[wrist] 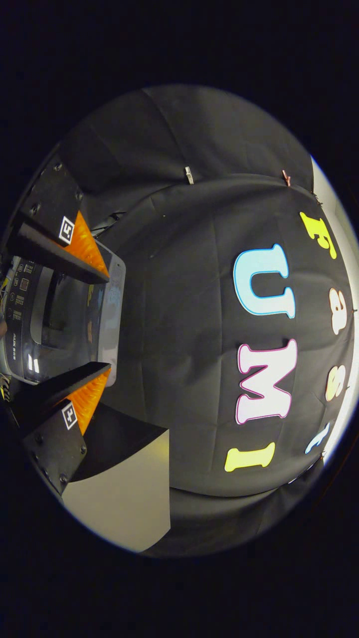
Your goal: Put the clothes into the washing machine and then close the washing machine lid.
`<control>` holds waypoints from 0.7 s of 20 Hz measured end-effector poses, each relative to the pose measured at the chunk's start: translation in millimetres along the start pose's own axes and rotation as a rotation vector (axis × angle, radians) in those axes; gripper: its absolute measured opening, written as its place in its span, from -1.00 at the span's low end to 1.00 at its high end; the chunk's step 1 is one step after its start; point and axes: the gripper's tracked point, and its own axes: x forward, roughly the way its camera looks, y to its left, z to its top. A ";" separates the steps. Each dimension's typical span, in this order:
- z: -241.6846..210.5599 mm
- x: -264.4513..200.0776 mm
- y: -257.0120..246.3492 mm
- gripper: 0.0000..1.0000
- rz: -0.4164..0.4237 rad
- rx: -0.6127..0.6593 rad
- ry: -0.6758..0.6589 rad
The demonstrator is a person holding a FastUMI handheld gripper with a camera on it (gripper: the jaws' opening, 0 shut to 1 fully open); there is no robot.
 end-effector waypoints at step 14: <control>58.8 -145.7 -13.3 0.98 0.142 -0.043 -0.278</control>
